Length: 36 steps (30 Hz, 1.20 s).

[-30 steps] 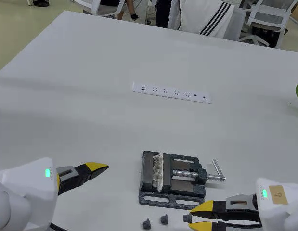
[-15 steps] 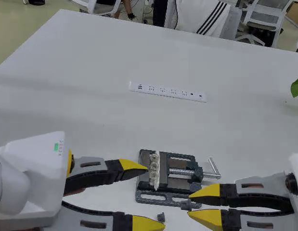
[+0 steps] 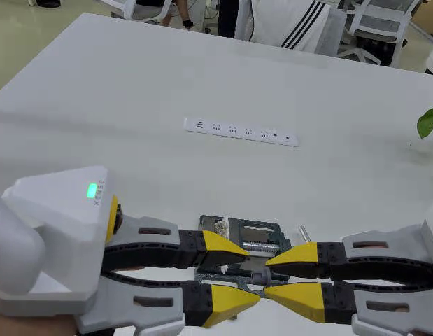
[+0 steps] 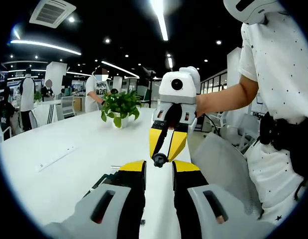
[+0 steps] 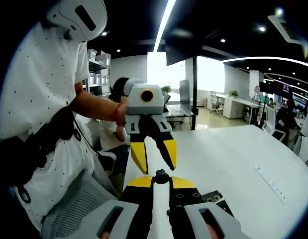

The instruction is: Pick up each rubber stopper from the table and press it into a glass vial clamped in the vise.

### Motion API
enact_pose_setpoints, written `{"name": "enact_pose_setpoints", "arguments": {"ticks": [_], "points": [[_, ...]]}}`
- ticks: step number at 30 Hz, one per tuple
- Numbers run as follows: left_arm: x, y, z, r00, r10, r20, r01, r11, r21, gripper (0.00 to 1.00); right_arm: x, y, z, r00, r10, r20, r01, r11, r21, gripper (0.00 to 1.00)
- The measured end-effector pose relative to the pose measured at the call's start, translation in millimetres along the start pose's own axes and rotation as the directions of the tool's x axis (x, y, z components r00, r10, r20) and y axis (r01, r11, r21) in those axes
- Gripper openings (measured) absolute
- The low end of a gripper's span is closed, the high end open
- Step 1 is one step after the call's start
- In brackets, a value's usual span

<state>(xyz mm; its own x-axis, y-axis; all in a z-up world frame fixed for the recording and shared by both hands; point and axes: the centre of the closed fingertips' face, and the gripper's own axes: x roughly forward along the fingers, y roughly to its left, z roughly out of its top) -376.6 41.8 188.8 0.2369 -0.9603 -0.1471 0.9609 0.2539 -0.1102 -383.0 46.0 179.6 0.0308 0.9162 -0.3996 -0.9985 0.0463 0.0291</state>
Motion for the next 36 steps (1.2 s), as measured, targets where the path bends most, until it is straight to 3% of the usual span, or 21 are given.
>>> {"name": "enact_pose_setpoints", "arguments": {"ticks": [8, 25, 28, 36], "points": [[-0.8, -1.7, 5.7, 0.9999, -0.013, 0.009, 0.013, 1.000, 0.011, 0.06, 1.6, 2.4, 8.5, 0.9998, 0.007, 0.017, -0.007, 1.000, -0.004, 0.06], [-4.6, 0.3, 12.1, 0.9995, -0.028, 0.015, 0.028, 1.000, -0.012, 0.04, 1.4, 3.4, 15.7, 0.9994, 0.014, 0.030, -0.014, 1.000, -0.004, 0.06], [-5.3, -0.6, 13.0, 0.9994, -0.034, 0.007, 0.034, 0.999, 0.019, 0.05, 0.9, 3.4, 16.7, 0.9992, 0.017, 0.036, -0.017, 1.000, 0.003, 0.06], [-6.3, -0.6, 11.7, 0.9995, -0.031, -0.001, 0.031, 0.999, 0.019, 0.06, -0.3, 0.7, 16.6, 0.9989, 0.013, 0.044, -0.014, 1.000, 0.006, 0.06]]}}
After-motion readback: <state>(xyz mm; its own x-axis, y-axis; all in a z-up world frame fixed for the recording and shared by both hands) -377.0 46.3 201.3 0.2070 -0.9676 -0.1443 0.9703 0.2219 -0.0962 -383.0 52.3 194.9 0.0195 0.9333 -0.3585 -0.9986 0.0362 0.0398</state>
